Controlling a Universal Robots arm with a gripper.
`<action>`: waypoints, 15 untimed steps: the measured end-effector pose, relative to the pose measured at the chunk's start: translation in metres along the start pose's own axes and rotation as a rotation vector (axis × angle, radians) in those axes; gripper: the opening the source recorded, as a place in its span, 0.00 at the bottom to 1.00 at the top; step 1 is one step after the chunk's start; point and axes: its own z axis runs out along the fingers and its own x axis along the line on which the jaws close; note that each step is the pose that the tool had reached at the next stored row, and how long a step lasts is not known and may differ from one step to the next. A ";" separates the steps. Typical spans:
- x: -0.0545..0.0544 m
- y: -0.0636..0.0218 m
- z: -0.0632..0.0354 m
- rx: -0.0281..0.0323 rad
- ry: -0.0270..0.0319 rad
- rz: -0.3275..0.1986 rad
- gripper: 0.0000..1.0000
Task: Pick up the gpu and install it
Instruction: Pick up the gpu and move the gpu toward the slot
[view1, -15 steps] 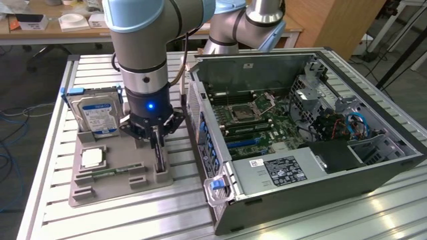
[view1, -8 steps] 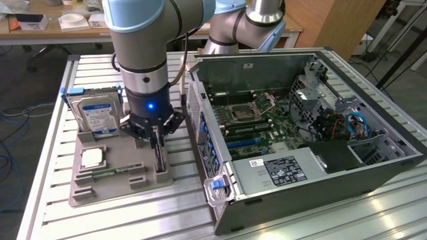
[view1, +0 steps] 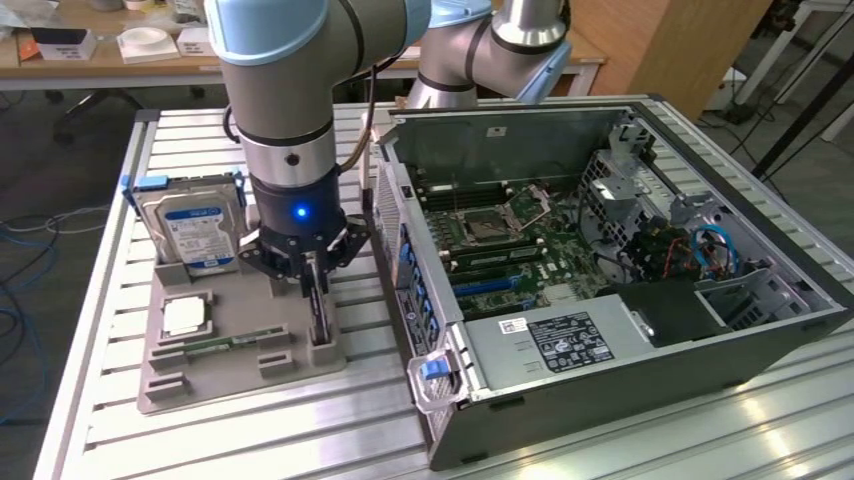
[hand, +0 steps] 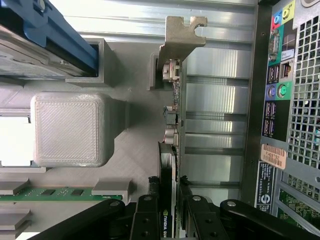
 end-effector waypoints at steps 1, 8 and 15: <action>0.000 0.0000 0.0000 0.0000 0.0000 0.000 0.26; 0.000 0.0000 0.0000 0.0000 0.0000 0.000 0.26; 0.000 0.0000 0.0000 0.0000 0.0000 0.000 0.26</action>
